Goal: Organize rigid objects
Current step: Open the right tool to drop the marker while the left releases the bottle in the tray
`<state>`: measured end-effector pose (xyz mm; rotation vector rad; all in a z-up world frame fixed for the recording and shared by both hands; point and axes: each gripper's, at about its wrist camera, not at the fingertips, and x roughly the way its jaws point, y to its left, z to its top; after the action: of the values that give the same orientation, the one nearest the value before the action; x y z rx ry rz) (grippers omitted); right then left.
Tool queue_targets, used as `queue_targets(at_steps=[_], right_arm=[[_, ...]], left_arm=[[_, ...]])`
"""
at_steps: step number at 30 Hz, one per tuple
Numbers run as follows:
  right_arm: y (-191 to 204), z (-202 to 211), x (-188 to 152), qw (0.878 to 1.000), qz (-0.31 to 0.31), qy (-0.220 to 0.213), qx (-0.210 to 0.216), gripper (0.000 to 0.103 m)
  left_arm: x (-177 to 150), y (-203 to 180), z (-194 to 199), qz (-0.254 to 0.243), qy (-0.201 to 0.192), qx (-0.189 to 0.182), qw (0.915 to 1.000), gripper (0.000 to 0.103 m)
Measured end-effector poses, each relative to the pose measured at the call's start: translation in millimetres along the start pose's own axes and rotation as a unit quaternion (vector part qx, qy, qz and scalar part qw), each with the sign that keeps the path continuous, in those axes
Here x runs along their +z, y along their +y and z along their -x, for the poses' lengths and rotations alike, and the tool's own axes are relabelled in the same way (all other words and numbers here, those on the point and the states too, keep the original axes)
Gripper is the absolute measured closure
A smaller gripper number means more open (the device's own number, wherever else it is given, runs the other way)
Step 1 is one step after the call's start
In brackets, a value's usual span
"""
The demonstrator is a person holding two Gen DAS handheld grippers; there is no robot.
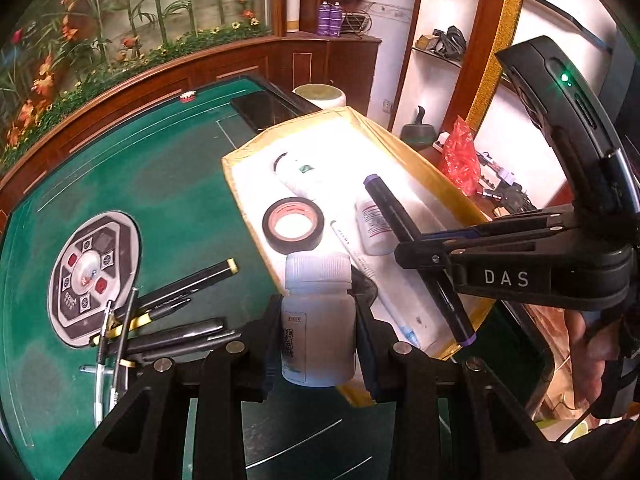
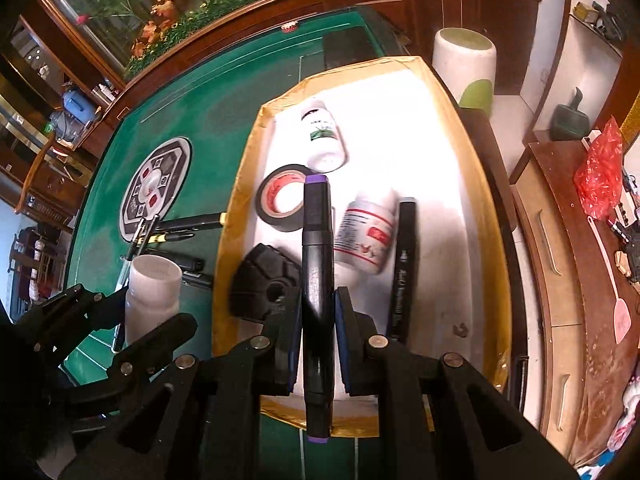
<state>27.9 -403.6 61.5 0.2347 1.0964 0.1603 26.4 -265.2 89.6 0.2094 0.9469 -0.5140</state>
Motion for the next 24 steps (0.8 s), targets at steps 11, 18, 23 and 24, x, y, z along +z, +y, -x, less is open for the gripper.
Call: queue_targets(at_steps=[11, 18, 23, 24], right_arm=[[-13.2, 0.2, 6.3, 1.0, 0.005, 0.002, 0.001, 0.088], [-11.7, -5.0, 13.2, 1.0, 0.02, 0.005, 0.003, 0.088], [-9.2, -14.6, 12.7, 0.999, 0.021, 0.034, 0.007, 0.086], [-8.8, -16.9, 10.5, 0.999, 0.021, 0.041, 0.007, 0.086]], left_arm=[[4.6, -8.0, -21.7, 0.009, 0.013, 0.002, 0.9999, 0.068], [4.5, -7.6, -41.2, 0.027, 0.026, -0.009, 0.9993, 0.068], [3.9, -13.7, -54.1, 0.026, 0.038, -0.016, 0.9988, 0.068], [3.8, -14.6, -54.9, 0.027, 0.04, -0.017, 0.9987, 0.068]])
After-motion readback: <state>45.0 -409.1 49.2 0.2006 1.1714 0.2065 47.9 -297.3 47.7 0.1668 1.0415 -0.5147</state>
